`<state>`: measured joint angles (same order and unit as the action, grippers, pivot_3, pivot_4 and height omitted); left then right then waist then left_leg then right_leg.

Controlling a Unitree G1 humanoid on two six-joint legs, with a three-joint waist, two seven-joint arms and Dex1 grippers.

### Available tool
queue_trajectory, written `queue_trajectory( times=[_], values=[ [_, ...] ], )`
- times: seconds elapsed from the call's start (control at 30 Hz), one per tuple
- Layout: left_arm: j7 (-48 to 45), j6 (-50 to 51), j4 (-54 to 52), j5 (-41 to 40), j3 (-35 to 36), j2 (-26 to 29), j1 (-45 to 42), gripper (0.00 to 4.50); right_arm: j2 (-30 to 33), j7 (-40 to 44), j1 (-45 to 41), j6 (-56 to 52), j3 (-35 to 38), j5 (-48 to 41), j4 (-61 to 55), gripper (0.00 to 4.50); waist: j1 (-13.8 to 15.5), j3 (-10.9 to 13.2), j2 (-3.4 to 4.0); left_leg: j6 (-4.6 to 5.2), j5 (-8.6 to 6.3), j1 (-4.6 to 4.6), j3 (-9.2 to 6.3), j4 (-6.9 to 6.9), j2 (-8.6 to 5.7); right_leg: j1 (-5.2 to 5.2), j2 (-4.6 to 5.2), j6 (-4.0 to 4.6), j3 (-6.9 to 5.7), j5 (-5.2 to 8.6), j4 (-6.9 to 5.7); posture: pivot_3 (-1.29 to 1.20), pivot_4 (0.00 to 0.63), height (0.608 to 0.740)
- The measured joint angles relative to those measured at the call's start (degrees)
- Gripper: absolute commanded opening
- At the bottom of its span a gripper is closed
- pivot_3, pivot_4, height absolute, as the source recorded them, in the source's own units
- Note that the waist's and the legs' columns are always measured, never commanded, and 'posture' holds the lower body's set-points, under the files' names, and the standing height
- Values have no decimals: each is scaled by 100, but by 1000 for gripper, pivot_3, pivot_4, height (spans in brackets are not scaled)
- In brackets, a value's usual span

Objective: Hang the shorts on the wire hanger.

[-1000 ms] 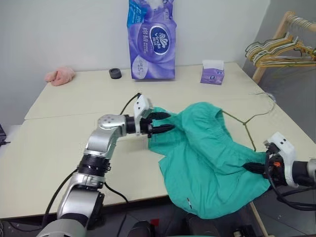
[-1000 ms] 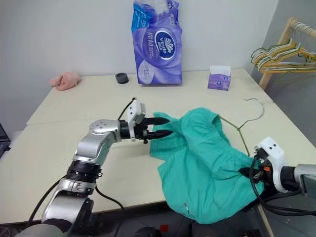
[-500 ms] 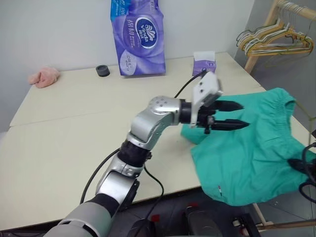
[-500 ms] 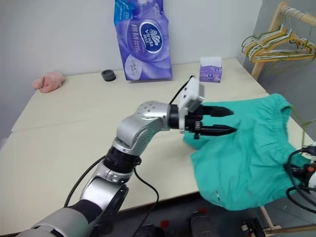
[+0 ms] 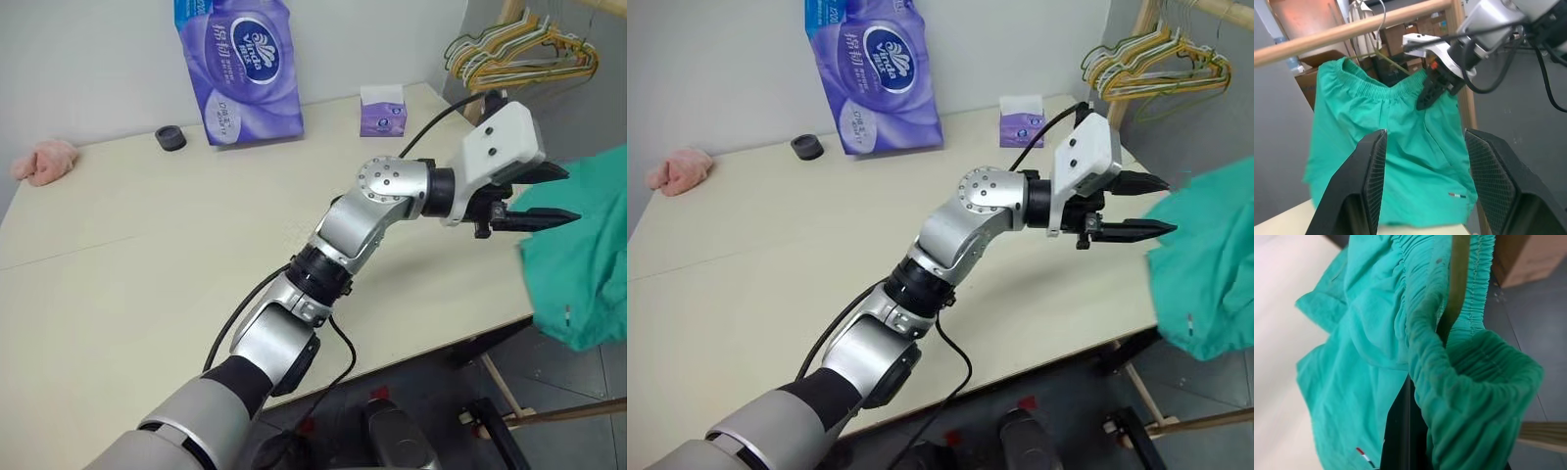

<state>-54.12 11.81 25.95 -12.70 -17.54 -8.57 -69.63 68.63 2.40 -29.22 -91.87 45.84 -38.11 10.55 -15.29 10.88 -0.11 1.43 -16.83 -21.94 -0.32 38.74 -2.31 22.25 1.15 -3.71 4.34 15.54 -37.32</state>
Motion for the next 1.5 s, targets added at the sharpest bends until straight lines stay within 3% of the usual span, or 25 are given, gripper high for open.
queue_trajectory(
  times=[0.27, 0.5, 0.83, 1.07, 1.17, 1.5],
  values=[
    [121, -826, 944, 109, 222, -71, -604, 2666, 714, 647, -1044, 1040, -1449, 891, 2059, 0, -21, 82, 34, 61, -42, 3, 83, -11, -6, 11, 12, -48, 103, 1, 35, -346, 224, 740],
    [30, -1179, 1758, -31, 546, -132, -1186, 2666, 928, 1503, -2056, 1932, -2679, 1557, 3557, 0, -35, 136, 35, 71, -57, 8, 105, -4, -14, 19, 21, -57, 125, -4, 38, -332, 225, 740],
    [-591, -1668, 2703, -287, 911, -148, -1854, 2666, 974, 1908, -3287, 2947, -3371, 2460, 4969, 0, -48, 199, 41, 69, -59, 0, 115, -2, -18, 41, 26, -63, 137, -13, 35, -345, 218, 740],
    [-800, -1788, 2863, -302, 950, -155, -1889, 2666, 1001, 2267, -3457, 3019, -3483, 2758, 5128, 0, -51, 200, 47, 69, -60, -34, 118, 0, -18, 79, 30, -64, 139, -19, 22, -354, 211, 740],
    [-855, -1824, 2864, -304, 951, -156, -1891, 2704, 1017, 2299, -3454, 3045, -3477, 2839, 5114, 794, -52, 197, 54, 69, -60, -57, 118, 9, -18, 102, 54, -67, 138, -23, 13, -359, 204, 740],
    [-912, -1868, 2861, -303, 948, -160, -1891, 2704, 1103, 2017, -3350, 2070, -2875, 2781, 3738, 4219, -56, 193, 61, 69, -60, -57, 114, 9, -19, 102, 55, -66, 135, -23, 7, -359, 196, 740]
  ],
)
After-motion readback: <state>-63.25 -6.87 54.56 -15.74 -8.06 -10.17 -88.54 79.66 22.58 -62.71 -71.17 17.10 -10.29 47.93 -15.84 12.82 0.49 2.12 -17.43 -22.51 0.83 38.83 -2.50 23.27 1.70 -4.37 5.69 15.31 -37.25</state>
